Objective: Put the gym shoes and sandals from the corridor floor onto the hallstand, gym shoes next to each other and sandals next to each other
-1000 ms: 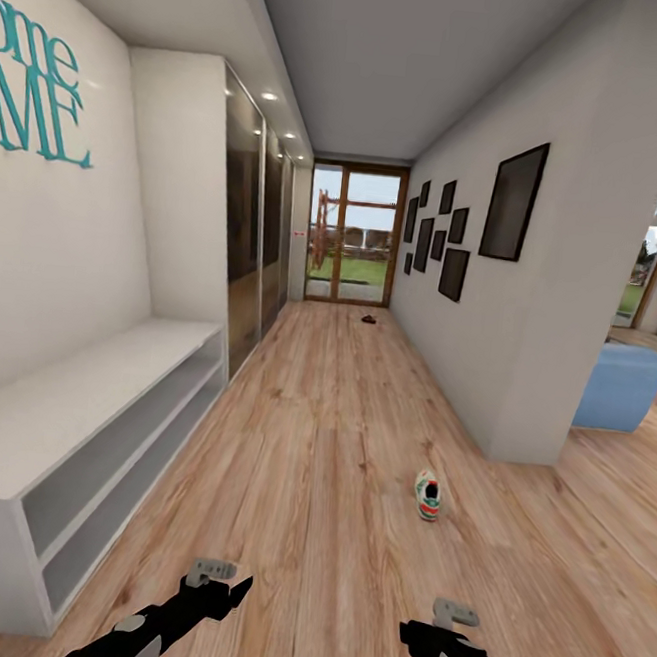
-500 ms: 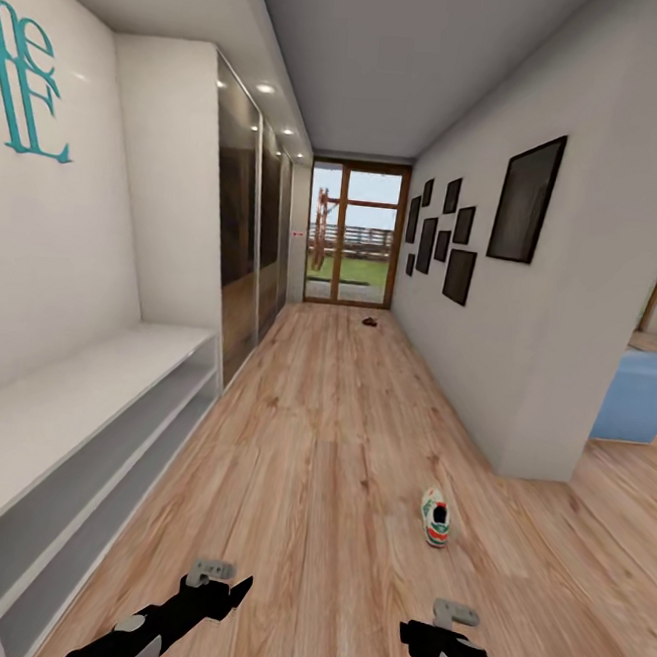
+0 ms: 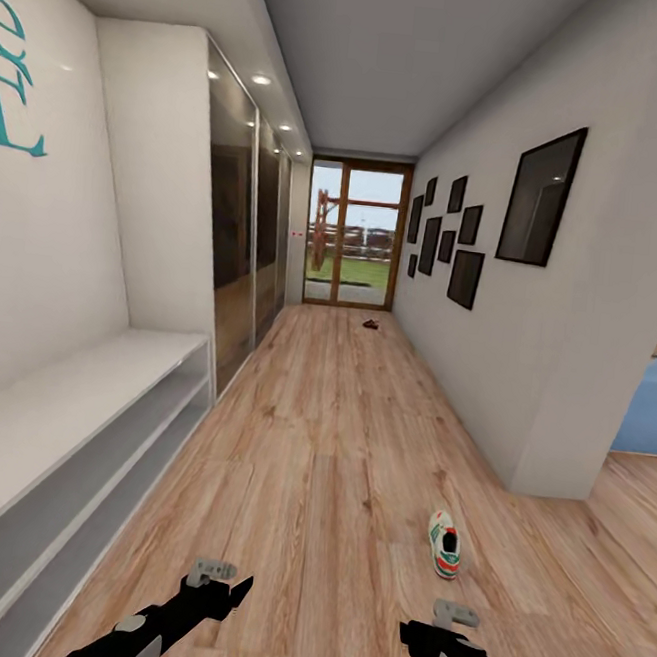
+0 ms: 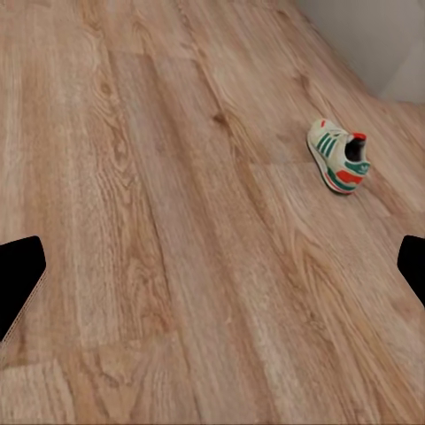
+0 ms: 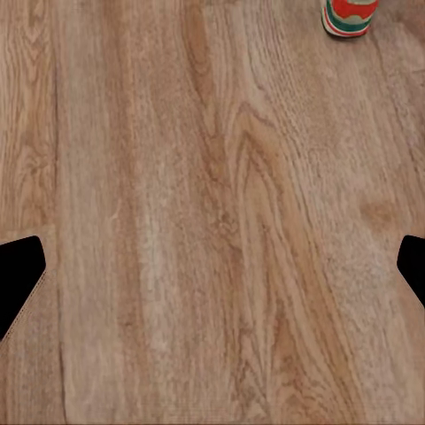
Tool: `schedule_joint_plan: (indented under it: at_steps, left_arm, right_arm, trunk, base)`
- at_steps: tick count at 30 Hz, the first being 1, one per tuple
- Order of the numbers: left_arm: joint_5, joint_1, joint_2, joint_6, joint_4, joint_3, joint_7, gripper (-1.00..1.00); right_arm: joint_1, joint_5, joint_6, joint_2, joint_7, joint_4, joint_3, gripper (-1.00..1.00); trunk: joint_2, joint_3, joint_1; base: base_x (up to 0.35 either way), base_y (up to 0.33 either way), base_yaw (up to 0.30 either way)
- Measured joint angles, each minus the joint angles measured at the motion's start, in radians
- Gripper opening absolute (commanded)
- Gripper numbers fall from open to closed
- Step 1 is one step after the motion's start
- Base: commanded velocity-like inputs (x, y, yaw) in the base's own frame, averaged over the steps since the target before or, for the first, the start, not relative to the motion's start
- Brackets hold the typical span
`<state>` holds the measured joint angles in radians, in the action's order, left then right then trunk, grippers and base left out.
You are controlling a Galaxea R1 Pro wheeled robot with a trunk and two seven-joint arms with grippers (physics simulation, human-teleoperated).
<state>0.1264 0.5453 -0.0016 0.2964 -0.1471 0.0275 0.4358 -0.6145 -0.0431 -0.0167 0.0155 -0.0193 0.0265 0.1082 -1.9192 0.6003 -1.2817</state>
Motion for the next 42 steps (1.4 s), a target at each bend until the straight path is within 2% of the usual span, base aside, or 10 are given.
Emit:
schedule_joint_plan:
  at_steps: [42]
  left_arm:
    - [0.002, 0.000, -0.002, 0.000, 0.002, 0.000, 0.000, 1.00]
  right_arm:
    - [0.000, 0.000, 0.000, 0.000, 0.000, 0.000, 0.000, 1.00]
  trunk:
    - [0.000, 0.000, 0.000]
  base:
    - [0.349, 0.000, 0.000]
